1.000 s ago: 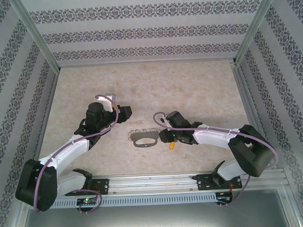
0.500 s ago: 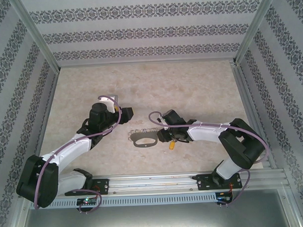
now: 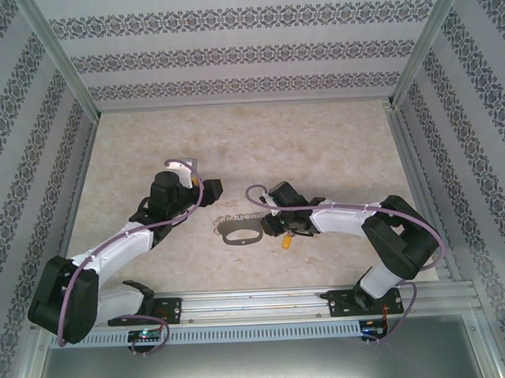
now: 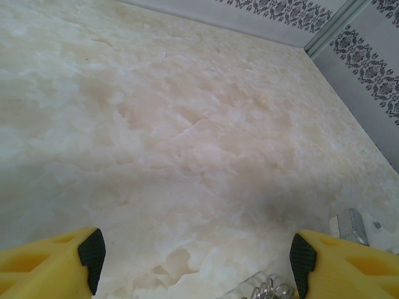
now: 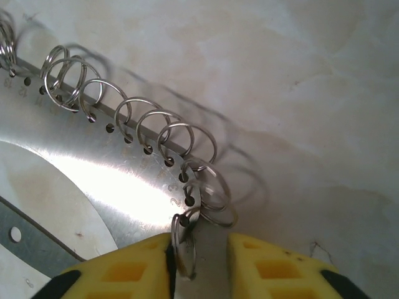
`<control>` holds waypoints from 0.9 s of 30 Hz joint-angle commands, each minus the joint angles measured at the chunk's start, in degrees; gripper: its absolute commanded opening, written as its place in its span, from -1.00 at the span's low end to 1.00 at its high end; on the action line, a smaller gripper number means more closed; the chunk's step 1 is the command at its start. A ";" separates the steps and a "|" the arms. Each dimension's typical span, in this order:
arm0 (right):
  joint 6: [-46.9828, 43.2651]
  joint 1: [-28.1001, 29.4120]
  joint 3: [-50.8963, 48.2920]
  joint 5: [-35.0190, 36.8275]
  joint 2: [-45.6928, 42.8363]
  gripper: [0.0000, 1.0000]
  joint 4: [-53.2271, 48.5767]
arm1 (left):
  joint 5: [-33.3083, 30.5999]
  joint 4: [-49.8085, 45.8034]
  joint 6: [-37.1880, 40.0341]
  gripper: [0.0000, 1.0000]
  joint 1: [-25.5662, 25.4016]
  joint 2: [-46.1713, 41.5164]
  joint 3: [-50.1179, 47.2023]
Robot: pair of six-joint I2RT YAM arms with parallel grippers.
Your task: Put the keys on the keyring
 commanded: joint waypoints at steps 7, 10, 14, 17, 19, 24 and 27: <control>-0.34 0.44 -1.33 0.84 -1.99 -0.42 -0.96 | -0.34 2.15 1.35 0.58 -0.65 -0.20 1.11; -0.34 0.45 -1.19 0.63 -1.78 -0.44 -0.61 | -0.45 2.18 1.26 0.58 -0.70 -0.54 0.73; -0.50 0.43 -0.69 0.57 -1.41 -0.46 -0.74 | -0.68 2.28 1.53 0.58 -0.69 -1.16 0.32; -0.76 0.38 -0.15 0.26 -0.82 -0.47 -0.84 | -0.90 2.24 1.83 0.59 -0.66 -1.27 0.31; -0.78 0.40 0.14 0.09 -0.48 -0.48 -0.83 | -0.99 2.20 2.10 0.59 -0.66 -1.25 0.36; -0.74 0.44 0.39 -0.25 -0.23 -0.65 -0.87 | -1.07 2.42 2.45 0.60 -0.66 -1.25 0.42; -0.86 0.43 0.48 -0.35 -0.41 -0.78 -1.09 | -0.99 2.65 2.53 0.60 -0.68 -0.99 0.52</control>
